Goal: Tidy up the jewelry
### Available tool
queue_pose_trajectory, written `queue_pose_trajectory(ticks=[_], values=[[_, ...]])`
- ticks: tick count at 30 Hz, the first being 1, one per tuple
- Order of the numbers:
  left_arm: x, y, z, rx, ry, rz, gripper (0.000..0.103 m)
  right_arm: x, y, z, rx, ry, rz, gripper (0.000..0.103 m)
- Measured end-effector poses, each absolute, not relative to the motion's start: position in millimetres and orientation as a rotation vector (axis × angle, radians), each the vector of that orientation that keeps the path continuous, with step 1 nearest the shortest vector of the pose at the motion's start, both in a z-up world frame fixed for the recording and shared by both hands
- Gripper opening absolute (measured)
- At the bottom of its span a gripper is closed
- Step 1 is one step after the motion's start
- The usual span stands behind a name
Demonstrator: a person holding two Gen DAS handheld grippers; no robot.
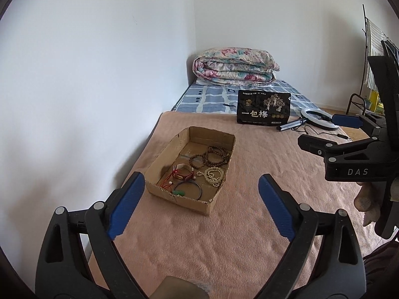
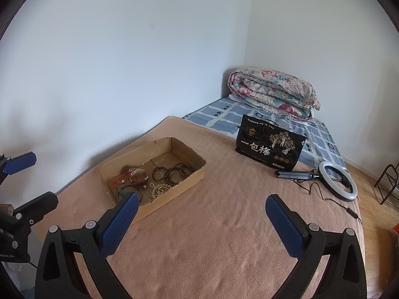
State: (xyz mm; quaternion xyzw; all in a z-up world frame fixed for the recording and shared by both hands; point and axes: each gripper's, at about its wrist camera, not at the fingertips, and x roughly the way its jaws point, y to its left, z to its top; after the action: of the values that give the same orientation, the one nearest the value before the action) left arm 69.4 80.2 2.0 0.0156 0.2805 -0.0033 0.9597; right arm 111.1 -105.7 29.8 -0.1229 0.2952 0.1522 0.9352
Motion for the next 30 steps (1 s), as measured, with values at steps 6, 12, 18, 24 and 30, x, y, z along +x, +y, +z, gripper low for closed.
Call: queue_pose_trajectory(ticks=[6, 12, 18, 24, 30], values=[[58, 80, 6, 0.042, 0.561, 0.032, 0.101, 102, -115, 28, -0.235, 0.597, 0.298, 0.103], [47, 77, 9, 0.046, 0.552, 0.053, 0.102, 96, -120, 26, -0.222, 0.589, 0.286, 0.103], [42, 75, 9, 0.056, 0.549, 0.056, 0.103, 94, -125, 25, -0.221, 0.593, 0.281, 0.103], [38, 75, 10, 0.044, 0.555, 0.051, 0.103, 93, -130, 24, -0.214, 0.598, 0.269, 0.103], [38, 74, 10, 0.045, 0.556, 0.051, 0.103, 92, -133, 23, -0.215, 0.599, 0.264, 0.103]])
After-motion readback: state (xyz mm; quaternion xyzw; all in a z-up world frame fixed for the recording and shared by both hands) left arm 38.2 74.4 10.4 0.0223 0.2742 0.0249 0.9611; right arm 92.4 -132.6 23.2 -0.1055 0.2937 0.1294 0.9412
